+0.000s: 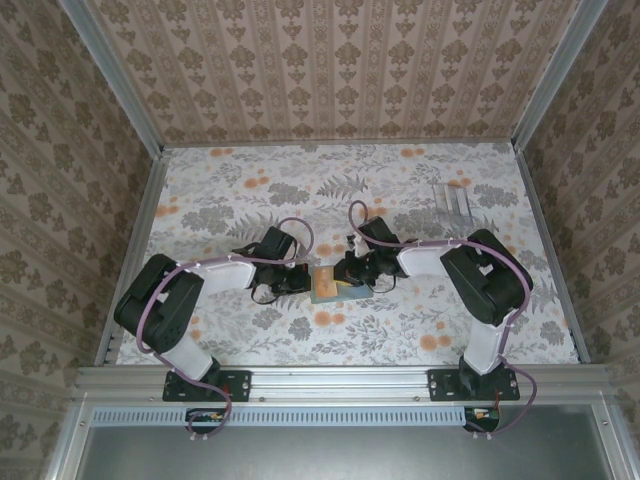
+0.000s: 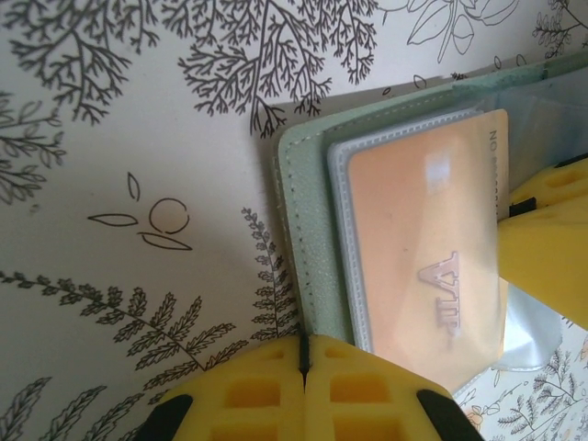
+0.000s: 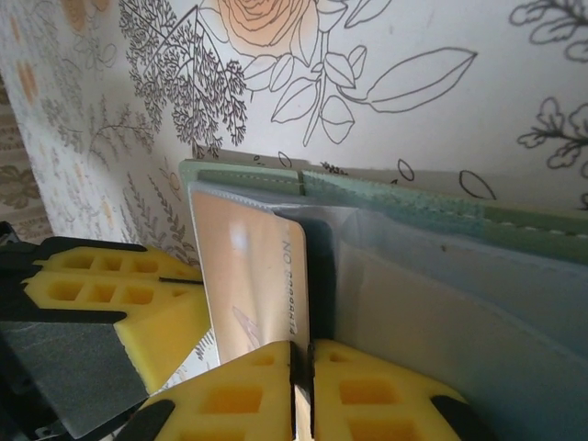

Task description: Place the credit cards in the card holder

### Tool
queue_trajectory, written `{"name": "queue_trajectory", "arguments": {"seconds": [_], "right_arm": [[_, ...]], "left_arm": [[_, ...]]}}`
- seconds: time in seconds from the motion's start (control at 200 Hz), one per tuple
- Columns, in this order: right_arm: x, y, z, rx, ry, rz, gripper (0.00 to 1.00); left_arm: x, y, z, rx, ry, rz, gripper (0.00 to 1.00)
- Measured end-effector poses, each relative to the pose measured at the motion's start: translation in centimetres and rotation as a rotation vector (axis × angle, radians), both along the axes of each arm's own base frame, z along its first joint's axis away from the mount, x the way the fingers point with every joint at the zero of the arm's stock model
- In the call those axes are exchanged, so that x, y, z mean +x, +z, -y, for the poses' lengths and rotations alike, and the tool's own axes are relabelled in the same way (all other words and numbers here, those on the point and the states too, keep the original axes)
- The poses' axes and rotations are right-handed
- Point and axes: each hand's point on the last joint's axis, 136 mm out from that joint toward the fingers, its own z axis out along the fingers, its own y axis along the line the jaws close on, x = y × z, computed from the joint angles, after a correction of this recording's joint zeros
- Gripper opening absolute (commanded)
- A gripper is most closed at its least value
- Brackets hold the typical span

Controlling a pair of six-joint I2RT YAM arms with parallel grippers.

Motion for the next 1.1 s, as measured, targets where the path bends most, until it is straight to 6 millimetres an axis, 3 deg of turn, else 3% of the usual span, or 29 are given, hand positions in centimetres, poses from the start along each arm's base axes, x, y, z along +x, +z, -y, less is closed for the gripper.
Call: {"name": "queue_trajectory", "arguments": {"seconds": [0.305, 0.555, 0.79, 1.1], "right_arm": [[-0.6, 1.3, 2.2, -0.166, 0.045, 0.064, 0.31], [-0.7, 3.2, 5.0, -0.308, 0.057, 0.147, 0.34], [-0.9, 2.5, 8.5, -0.497, 0.045, 0.173, 0.38], [-1.2, 1.0, 10.5, -0.632, 0.112, 0.178, 0.45]], "left_arm": [[-0.3, 0.3, -0.2, -0.005, 0.0, 0.0, 0.06], [-0.7, 2.8, -0.5, -0.022, -0.013, 0.035, 0.08], [-0.8, 2.7, -0.6, -0.015, -0.017, 0.03, 0.08], [-0.9, 2.5, -0.6, -0.011, -0.024, 0.027, 0.16]]}}
